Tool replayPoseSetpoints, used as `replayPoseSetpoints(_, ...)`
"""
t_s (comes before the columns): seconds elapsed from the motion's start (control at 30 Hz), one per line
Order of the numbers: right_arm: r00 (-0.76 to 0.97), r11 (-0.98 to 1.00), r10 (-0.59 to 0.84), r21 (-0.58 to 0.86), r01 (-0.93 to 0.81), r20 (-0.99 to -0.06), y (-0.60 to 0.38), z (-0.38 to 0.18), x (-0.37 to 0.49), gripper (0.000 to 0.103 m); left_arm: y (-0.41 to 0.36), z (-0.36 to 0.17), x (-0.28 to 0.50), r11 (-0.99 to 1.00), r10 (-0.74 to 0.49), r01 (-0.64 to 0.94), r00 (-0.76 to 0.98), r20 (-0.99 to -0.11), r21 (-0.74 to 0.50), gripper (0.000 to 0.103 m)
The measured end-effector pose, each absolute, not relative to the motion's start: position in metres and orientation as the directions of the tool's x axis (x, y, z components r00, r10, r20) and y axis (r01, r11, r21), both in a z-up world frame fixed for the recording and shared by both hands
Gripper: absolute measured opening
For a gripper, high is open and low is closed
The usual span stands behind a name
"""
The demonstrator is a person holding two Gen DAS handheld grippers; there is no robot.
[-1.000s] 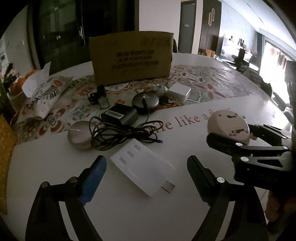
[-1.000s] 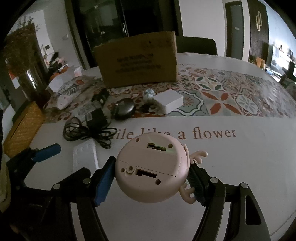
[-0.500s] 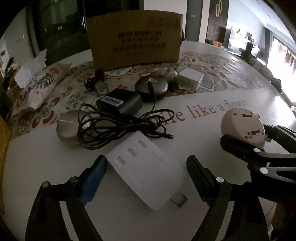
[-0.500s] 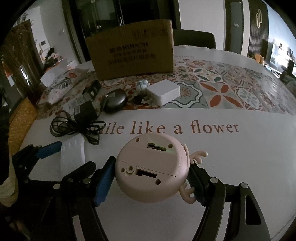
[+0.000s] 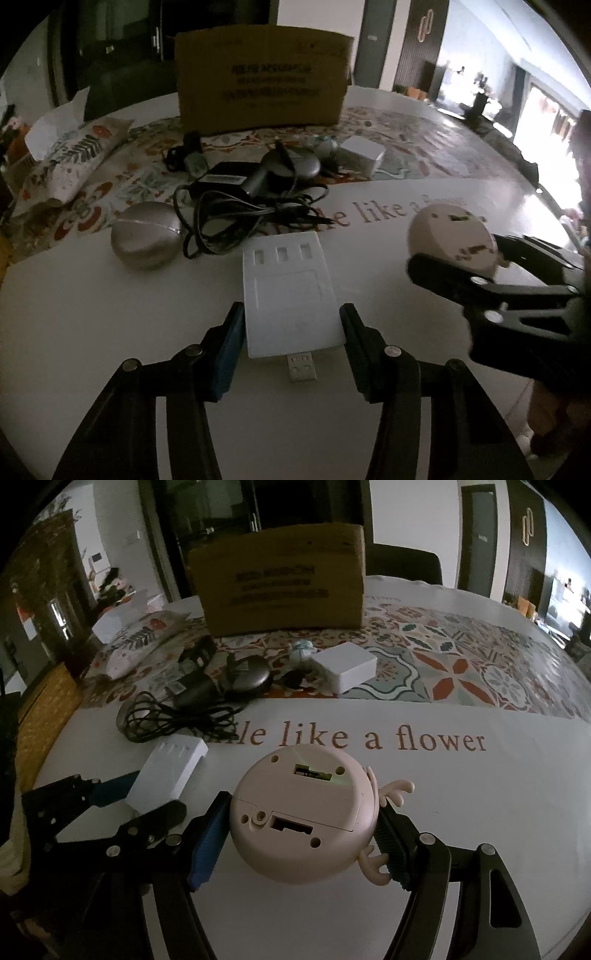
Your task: Organize rigid objects
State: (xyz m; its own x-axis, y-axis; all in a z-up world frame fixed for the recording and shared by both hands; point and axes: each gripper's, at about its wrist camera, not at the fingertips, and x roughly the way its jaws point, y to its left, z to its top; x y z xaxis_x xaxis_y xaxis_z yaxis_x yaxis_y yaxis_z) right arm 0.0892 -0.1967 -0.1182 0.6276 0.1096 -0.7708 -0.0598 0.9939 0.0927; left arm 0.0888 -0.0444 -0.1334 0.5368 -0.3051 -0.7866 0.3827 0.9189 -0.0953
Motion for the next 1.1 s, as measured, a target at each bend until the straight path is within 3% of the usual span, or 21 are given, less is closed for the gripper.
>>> replayPoseSetpoints(1.1,0.736,0.993,0.105,0.103,-0.049,-0.669,-0.198,-0.073,0.084,0.074,-0.041,-0.064,0.083,0.926,-0.318,0.378,0.743,-0.589,-0.022,0.048)
